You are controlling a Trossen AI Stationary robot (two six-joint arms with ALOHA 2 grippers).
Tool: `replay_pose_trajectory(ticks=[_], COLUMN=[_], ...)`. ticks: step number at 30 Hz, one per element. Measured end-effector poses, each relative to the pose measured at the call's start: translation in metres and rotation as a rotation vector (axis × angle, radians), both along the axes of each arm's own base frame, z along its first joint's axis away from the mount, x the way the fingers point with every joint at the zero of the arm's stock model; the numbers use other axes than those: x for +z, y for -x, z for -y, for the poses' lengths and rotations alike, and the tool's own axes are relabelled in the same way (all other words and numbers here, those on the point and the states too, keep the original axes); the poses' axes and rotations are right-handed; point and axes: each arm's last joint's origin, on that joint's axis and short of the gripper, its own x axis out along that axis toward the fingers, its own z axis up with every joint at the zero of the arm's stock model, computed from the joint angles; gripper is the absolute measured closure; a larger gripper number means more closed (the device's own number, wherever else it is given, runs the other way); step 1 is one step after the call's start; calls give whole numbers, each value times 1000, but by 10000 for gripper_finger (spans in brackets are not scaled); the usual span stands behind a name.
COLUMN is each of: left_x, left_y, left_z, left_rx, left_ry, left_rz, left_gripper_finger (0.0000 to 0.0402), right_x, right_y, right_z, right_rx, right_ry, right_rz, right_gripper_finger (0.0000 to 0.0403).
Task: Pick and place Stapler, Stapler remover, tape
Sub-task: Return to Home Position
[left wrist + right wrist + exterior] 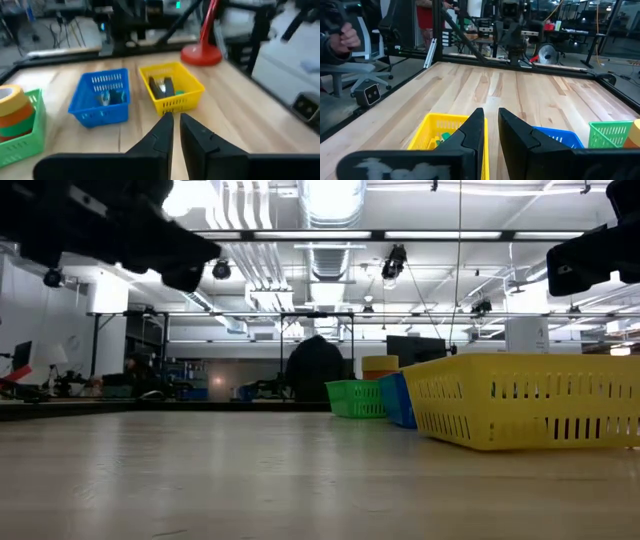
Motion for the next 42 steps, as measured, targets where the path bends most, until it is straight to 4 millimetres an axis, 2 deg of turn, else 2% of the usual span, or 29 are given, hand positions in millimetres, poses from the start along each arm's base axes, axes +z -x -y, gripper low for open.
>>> replay_pose_trajectory(ticks=[6,18,23,29,42], left_x=[-21,-40,-38,-31,-29], left_y=[34,67,73,79,80], left_z=[-8,-28,-34,-31,-31], left_rx=[29,23,52,-80,-79], left_ry=[10,56,71,83,153], left_rz=[86,177,205,263,258], left_gripper_finger=[367,365,369,365,365], right_x=[0,0,0,0,0], right_y=[0,0,0,0,0], right_z=[0,0,0,0,0], right_rx=[0,0,0,0,0], right_ry=[1,0,-1,0,0], right_rz=[0,0,0,0,0], right_gripper_finger=[351,351,351,351,351])
